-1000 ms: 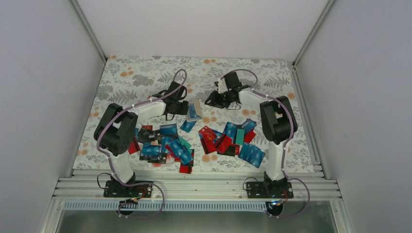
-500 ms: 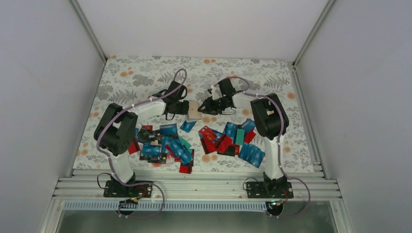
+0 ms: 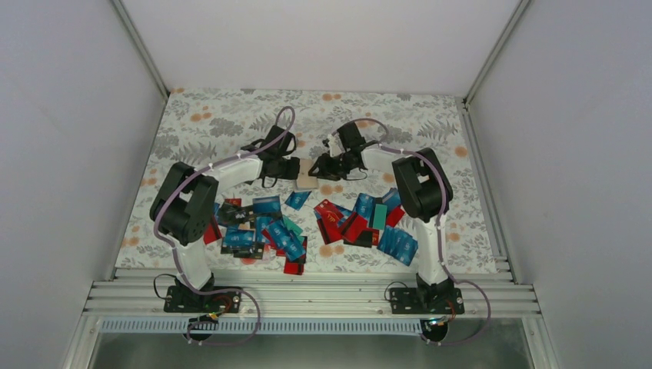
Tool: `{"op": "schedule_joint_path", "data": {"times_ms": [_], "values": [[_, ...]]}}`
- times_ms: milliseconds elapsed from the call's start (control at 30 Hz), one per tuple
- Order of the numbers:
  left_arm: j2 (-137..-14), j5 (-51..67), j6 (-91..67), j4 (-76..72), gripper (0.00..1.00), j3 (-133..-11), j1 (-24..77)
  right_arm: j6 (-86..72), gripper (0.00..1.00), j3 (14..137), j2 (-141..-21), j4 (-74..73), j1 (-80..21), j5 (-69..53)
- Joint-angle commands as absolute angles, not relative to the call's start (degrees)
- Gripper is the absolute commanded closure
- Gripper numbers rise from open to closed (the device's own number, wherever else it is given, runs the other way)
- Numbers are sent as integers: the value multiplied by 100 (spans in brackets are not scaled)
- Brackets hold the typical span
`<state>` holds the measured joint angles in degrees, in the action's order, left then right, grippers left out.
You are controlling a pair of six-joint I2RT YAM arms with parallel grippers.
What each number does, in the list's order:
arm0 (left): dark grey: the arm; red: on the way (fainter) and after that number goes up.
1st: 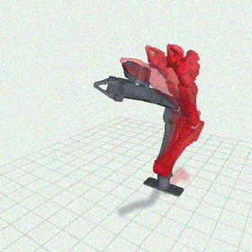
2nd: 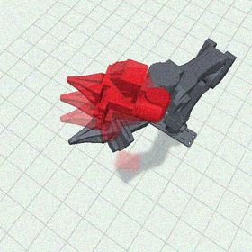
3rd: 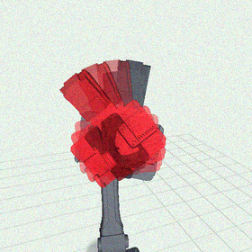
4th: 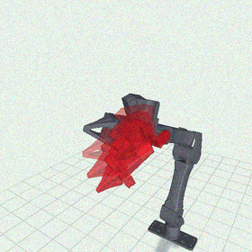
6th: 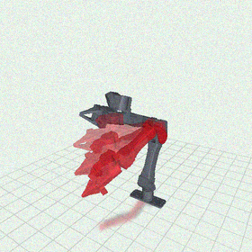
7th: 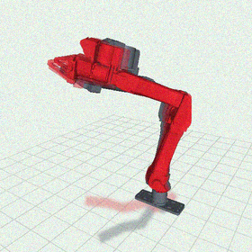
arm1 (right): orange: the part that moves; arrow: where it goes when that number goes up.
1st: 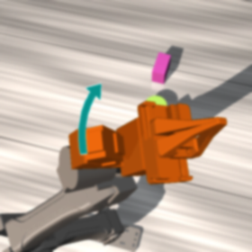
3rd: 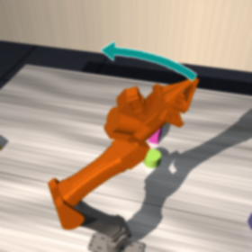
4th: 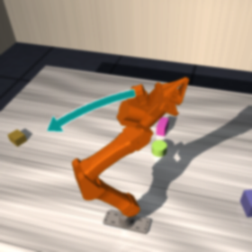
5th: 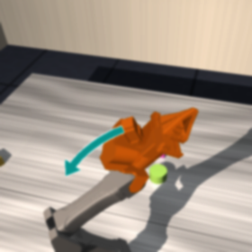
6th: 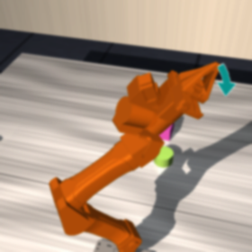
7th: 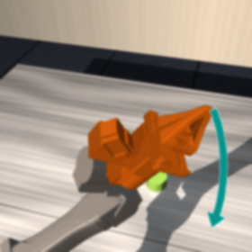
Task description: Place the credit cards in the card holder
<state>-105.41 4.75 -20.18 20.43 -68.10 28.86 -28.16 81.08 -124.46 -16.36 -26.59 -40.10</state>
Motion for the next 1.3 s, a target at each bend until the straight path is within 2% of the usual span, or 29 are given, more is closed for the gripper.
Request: {"op": "schedule_joint_path", "data": {"times_ms": [0,233,467,600,733,833,1000,1267], "values": [[-10695,646,-2029,2049,98,-6987,2874,-2718,64,8313,-12623,-2054,-2856,-3181],[-10761,507,-2116,2348,98,-7135,2908,-2748,64,8536,-12742,-2348,-3044,-2393],[-11098,566,-2337,2289,97,-7306,2937,-2751,66,8565,-12749,-2382,-3089,-2330],[-11267,713,-2436,2131,86,-7333,2936,-2734,66,8512,-12655,-2338,-3093,-2345],[-11180,814,-2516,1917,66,-7236,2923,-2725,67,8450,-12610,-2285,-3085,-2381],[-11024,784,-2540,1830,59,-7189,2852,-2725,68,8384,-12588,-2256,-3086,-2408],[-10811,885,-2485,1788,60,-7198,2619,-2713,68,8337,-12513,-2215,-3077,-2418],[-11124,1225,-2183,1925,78,-7516,2452,-2691,69,8372,-12489,-2244,-3074,-2439]]}}
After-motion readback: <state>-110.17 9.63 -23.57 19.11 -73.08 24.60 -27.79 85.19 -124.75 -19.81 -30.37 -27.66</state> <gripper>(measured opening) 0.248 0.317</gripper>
